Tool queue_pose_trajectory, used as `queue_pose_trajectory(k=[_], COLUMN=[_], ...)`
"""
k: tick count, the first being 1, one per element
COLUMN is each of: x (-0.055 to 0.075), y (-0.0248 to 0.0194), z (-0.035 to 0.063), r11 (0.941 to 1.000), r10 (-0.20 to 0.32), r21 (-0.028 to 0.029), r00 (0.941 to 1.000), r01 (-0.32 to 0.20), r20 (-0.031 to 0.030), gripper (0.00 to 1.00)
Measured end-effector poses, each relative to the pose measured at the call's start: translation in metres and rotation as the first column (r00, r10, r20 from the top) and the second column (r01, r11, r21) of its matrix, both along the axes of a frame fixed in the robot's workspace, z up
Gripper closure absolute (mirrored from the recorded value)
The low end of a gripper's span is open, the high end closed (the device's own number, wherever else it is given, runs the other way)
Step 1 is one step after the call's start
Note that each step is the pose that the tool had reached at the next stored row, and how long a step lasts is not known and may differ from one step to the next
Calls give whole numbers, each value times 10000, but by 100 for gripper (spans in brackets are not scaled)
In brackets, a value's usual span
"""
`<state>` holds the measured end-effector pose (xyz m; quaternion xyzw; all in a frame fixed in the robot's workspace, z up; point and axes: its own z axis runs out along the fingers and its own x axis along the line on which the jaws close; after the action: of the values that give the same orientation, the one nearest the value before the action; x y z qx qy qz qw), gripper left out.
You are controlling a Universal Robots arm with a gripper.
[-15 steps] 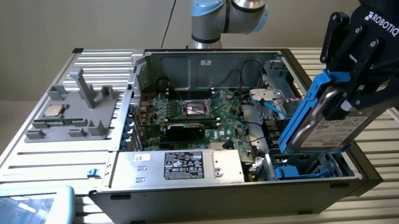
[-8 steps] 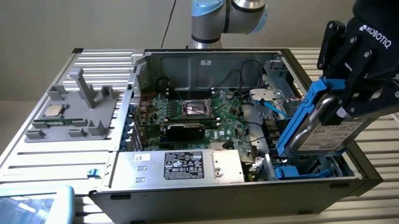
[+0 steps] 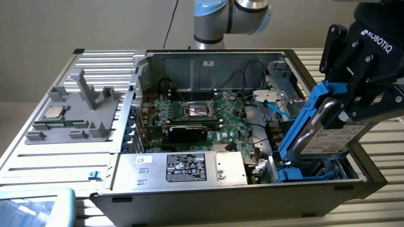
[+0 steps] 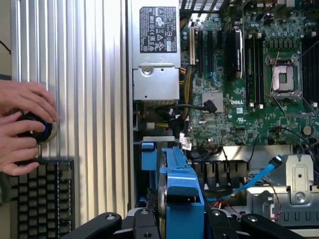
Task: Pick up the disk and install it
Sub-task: 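Insert the disk into the insertion slot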
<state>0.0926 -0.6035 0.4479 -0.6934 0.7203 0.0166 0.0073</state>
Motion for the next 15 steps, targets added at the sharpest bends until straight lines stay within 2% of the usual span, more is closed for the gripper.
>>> queue_pose_trajectory(k=[15], x=[-19], y=[-1], z=[-175], r11=[10000], r10=[0], r21=[-1], r00=[10000], r01=[0], r20=[0], gripper=[63])
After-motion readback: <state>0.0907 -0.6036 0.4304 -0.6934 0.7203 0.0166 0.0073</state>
